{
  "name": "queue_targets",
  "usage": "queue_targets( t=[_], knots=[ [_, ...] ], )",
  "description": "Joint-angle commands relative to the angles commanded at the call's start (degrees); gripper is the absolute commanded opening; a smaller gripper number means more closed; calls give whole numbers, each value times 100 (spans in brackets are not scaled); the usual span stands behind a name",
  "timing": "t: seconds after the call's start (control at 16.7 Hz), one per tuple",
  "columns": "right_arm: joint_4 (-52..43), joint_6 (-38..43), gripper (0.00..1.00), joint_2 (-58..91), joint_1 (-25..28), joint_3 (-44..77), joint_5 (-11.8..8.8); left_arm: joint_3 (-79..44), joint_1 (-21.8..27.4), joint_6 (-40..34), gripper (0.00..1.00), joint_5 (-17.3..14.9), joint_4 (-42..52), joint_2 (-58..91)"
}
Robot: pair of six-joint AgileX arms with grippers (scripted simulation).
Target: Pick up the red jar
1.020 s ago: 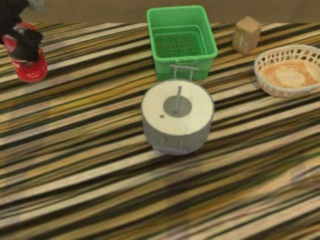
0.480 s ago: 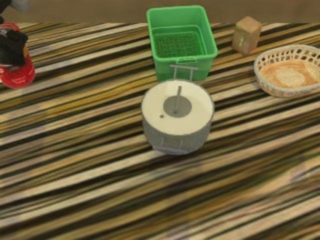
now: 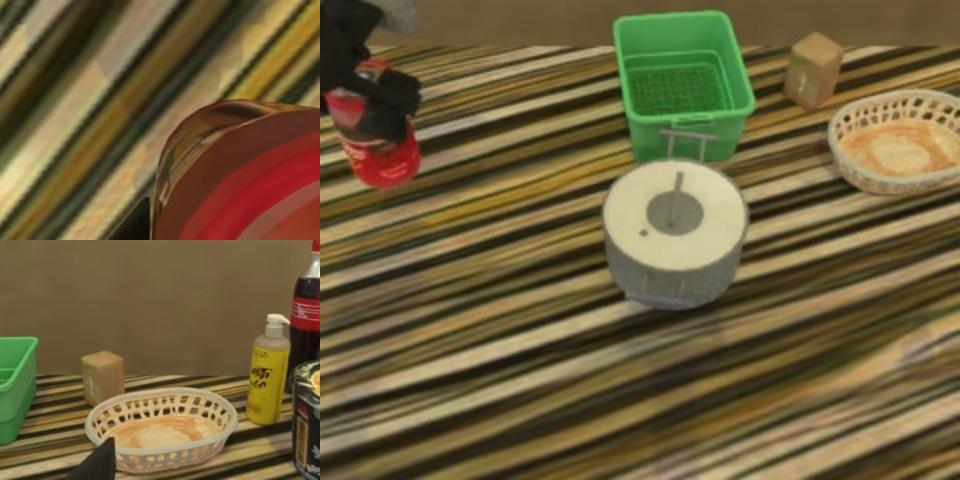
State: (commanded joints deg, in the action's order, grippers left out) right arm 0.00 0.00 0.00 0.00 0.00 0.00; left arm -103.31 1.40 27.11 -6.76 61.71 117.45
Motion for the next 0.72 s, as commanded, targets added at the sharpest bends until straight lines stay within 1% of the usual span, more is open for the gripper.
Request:
queue_targets(
  t=[0.48,0.6,0.72],
  knots=[
    [0,0,100,0,0,0,0,1706,1268,-3386,0,874,-1164,-645],
    [0,0,100,0,0,0,0,2045,1520,-3992,0,1056,-1424,-806],
    [0,0,100,0,0,0,0,2274,1694,-4359,0,1183,-1614,-932]
  ],
)
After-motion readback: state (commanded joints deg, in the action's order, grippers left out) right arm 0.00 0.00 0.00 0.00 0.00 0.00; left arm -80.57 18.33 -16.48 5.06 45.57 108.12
